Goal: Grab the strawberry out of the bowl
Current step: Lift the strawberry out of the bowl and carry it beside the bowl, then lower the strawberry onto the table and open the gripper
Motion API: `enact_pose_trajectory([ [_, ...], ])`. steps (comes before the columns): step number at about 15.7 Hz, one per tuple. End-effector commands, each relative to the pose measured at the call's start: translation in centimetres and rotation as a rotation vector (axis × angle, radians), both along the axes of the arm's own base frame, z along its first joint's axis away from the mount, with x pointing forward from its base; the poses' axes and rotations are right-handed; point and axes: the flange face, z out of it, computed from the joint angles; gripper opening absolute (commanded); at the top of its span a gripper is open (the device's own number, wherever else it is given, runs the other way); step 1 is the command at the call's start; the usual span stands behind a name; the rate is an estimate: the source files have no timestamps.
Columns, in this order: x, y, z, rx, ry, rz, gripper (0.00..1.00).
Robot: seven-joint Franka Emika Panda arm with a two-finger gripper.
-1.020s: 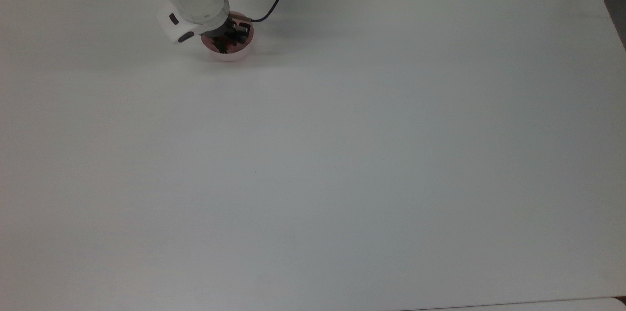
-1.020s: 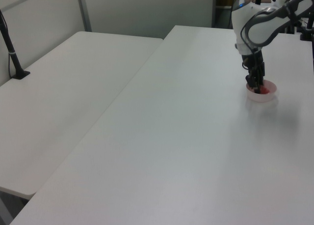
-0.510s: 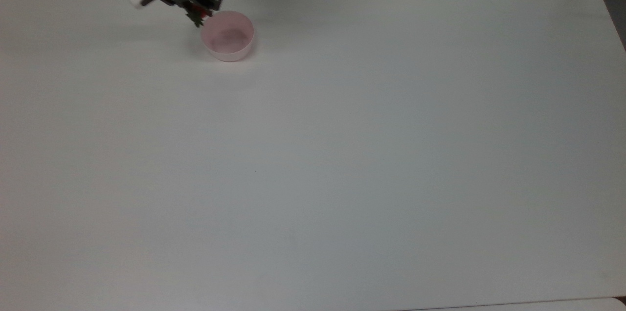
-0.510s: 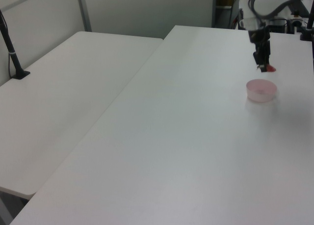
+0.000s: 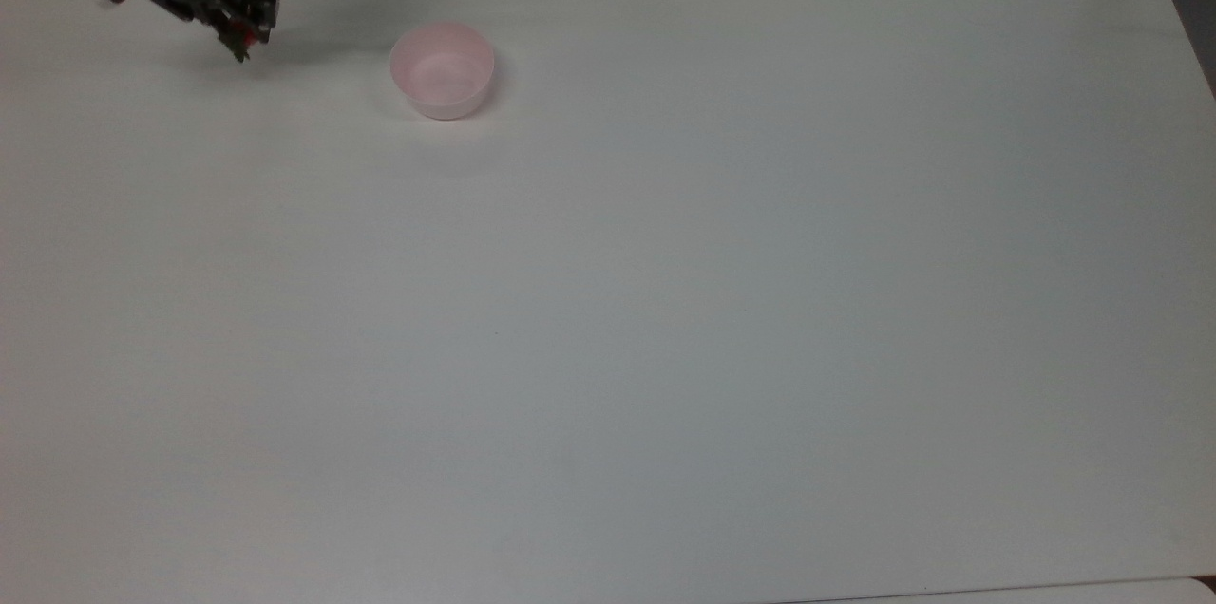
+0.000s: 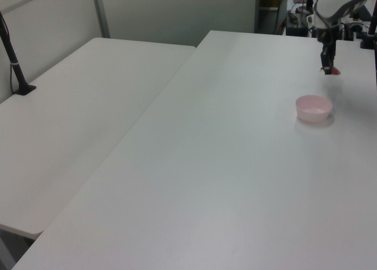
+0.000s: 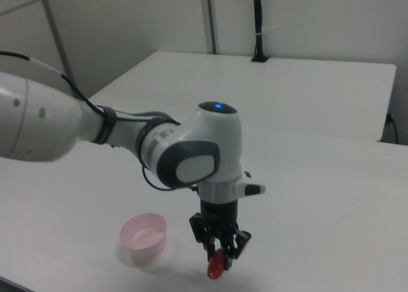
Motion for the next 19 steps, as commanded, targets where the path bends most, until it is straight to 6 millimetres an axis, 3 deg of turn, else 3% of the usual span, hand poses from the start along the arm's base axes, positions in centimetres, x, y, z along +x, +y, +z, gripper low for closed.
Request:
enact_pose_trajectory([
  [1,1.9,0.0,-3.8,-0.027,-0.016,0.026,0.39],
  [2,2.2,-0.2,-4.0,-0.029,-0.018,0.027,0.43],
  [3,2.2,-0.5,-3.9,-0.032,-0.022,0.022,0.55],
  [5,2.4,-0.8,-2.6,-0.04,-0.032,0.0,0.93],
  [6,2.4,-0.7,-1.3,-0.045,-0.035,-0.032,1.0],
  [9,3.2,0.4,5.9,-0.054,-0.027,-0.116,1.0],
  [12,3.8,4.4,14.6,-0.037,-0.004,-0.118,1.0],
  [14,4.3,9.1,18.7,-0.053,-0.048,-0.12,1.0],
  [17,4.9,16.1,22.8,-0.085,-0.141,-0.203,1.0],
  [19,5.2,19.5,23.7,-0.088,-0.167,-0.235,1.0],
])
